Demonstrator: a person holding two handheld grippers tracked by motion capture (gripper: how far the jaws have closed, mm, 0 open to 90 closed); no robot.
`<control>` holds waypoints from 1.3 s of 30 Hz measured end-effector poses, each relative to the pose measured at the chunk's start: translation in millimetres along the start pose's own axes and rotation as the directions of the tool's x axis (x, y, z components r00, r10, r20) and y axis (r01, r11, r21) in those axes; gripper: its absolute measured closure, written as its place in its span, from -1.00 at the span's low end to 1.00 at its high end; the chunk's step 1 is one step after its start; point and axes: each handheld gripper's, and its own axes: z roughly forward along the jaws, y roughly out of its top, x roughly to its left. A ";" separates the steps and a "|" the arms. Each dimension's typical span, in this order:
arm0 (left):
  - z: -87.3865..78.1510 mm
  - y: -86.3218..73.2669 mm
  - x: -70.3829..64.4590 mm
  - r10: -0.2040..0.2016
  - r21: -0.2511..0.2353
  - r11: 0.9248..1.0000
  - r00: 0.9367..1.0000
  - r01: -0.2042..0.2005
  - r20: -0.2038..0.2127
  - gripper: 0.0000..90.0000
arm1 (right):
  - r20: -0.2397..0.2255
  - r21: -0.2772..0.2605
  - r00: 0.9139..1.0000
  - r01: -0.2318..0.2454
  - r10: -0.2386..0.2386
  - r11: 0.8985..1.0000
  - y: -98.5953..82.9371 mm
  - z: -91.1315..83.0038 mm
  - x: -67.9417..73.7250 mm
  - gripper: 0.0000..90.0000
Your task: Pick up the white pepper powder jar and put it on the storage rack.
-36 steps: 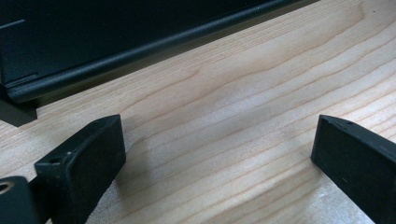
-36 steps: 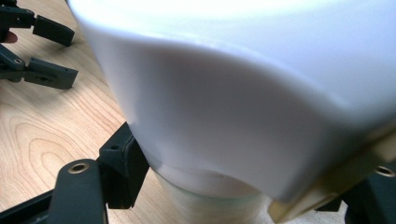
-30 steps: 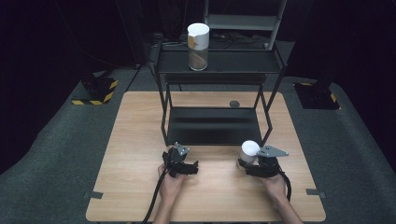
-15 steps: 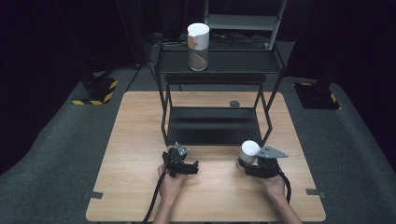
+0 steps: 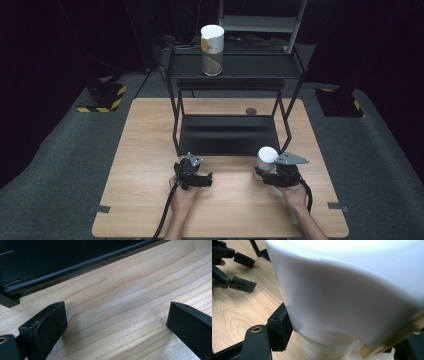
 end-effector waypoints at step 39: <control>0.0 -0.1 0.3 -0.001 0.000 1.000 1.000 0.001 0.001 -0.93 | -0.035 -0.008 0.997 0.073 -0.073 0.997 81.3 -14.1 -6.2 -0.32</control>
